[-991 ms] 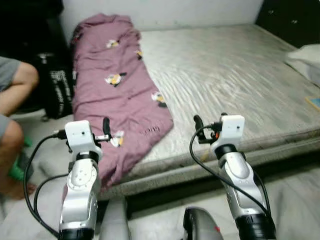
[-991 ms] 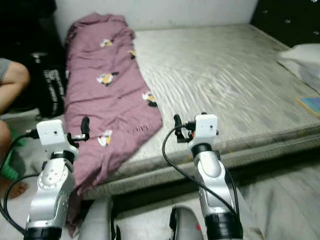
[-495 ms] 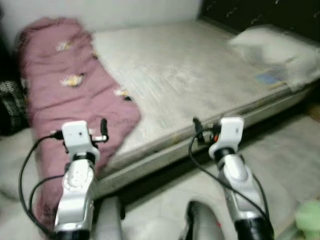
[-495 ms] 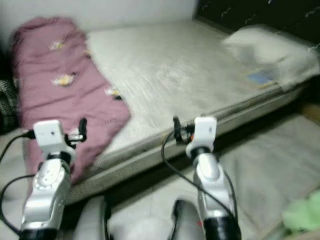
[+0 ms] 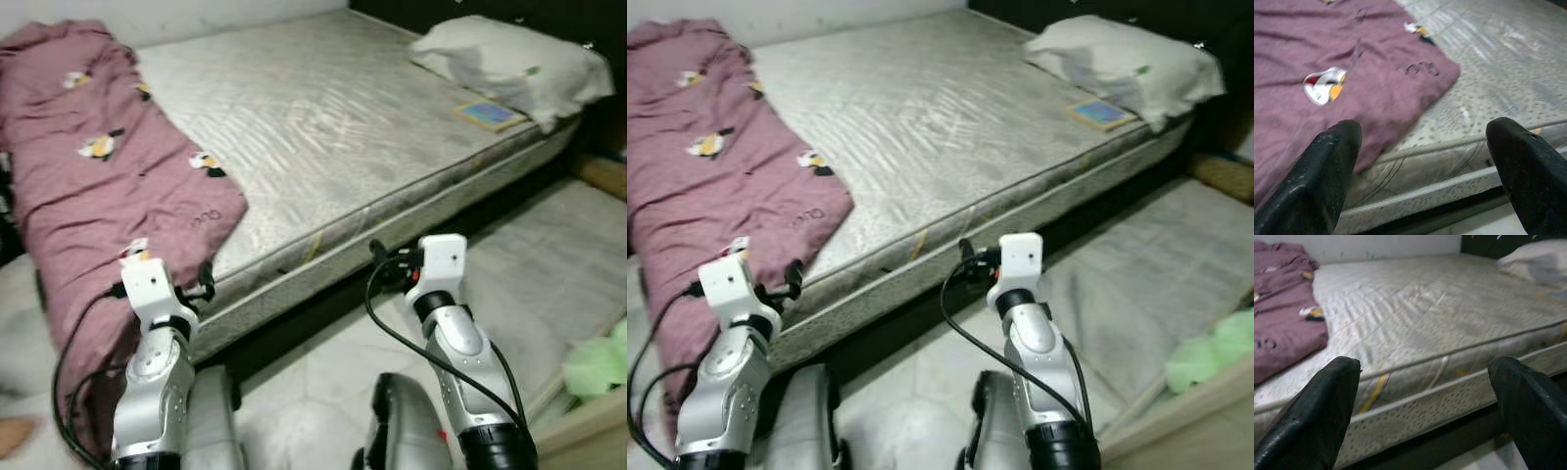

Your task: Clean up the room

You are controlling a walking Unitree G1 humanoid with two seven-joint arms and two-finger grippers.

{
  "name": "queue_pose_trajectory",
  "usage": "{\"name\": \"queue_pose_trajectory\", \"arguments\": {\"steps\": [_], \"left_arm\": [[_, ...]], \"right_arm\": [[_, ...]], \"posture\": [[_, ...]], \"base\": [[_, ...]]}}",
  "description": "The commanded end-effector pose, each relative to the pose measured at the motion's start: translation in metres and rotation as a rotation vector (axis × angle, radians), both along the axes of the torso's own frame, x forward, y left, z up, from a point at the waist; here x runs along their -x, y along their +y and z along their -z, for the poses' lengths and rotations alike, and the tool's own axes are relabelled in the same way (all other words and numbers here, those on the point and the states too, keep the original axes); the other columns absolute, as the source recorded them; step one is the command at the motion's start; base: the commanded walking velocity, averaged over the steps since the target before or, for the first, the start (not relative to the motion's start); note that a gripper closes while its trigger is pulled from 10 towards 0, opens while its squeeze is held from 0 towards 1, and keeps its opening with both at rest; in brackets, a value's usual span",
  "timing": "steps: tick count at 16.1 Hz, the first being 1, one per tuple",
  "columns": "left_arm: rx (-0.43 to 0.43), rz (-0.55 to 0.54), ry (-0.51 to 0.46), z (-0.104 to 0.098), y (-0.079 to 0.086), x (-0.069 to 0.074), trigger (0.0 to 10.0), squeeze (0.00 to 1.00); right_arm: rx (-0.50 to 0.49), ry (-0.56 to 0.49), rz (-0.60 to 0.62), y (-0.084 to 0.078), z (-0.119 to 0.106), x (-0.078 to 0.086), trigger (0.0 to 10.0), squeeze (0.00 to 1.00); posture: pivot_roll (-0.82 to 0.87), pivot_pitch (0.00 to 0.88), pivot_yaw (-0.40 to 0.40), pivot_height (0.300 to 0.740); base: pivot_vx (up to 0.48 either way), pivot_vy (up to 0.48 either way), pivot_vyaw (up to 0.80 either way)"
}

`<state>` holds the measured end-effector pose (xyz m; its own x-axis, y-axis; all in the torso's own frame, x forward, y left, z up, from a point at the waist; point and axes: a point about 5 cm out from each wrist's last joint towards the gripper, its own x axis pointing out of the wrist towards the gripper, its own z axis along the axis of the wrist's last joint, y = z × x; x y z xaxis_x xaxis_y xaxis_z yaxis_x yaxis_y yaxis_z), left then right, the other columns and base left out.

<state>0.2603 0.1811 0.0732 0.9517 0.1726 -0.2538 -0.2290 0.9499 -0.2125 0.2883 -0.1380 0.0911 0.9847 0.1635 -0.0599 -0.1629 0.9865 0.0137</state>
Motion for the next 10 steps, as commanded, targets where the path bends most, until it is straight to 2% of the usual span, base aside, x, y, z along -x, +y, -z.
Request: {"name": "queue_pose_trajectory", "arguments": {"steps": [1, 2, 3, 4, 5, 7, 10], "left_arm": [[-0.020, 0.007, 0.010, 0.000, 0.004, -0.001, 10.0, 0.00], [-0.046, 0.040, 0.000, -0.002, 0.001, -0.001, 10.0, 0.00], [-0.072, 0.073, -0.007, -0.004, -0.003, -0.001, 10.0, 0.00], [-0.137, 0.130, -0.016, -0.004, -0.007, 0.001, 10.0, 0.00], [-0.153, 0.136, -0.014, -0.004, -0.008, 0.002, 10.0, 0.00], [-0.154, 0.130, -0.017, -0.004, -0.006, 0.007, 10.0, 0.00], [-0.155, 0.126, -0.046, -0.015, -0.008, 0.002, 10.0, 0.00]], "right_arm": [[0.021, -0.005, -0.022, 0.005, 0.003, 0.001, 10.0, 0.00], [0.050, -0.015, -0.030, 0.006, 0.005, 0.002, 10.0, 0.00], [0.046, -0.013, -0.025, 0.005, 0.006, 0.002, 10.0, 0.00], [0.014, 0.014, -0.019, 0.005, 0.010, 0.005, 10.0, 0.00], [0.011, 0.019, -0.023, 0.006, 0.011, 0.006, 10.0, 0.00], [0.005, 0.019, -0.034, 0.011, 0.017, 0.012, 10.0, 0.00], [-0.030, 0.026, -0.054, 0.012, 0.014, 0.011, 10.0, 0.00]], "posture": [[-0.03, 0.001, 0.020, 0.559], [-0.03, 0.000, 0.026, 0.559], [-0.04, 0.000, 0.028, 0.559], [-0.03, 0.000, 0.035, 0.559], [-0.03, 0.000, 0.035, 0.559], [0.00, 0.000, 0.042, 0.559], [-0.01, 0.028, 0.038, 0.546]], "base": [[0.000, 0.000, 0.00], [0.000, 0.000, 0.00], [0.000, 0.000, 0.00], [0.000, 0.000, 0.00], [0.000, 0.000, 0.00], [0.000, 0.000, 0.00], [0.000, 0.000, 0.00]]}}
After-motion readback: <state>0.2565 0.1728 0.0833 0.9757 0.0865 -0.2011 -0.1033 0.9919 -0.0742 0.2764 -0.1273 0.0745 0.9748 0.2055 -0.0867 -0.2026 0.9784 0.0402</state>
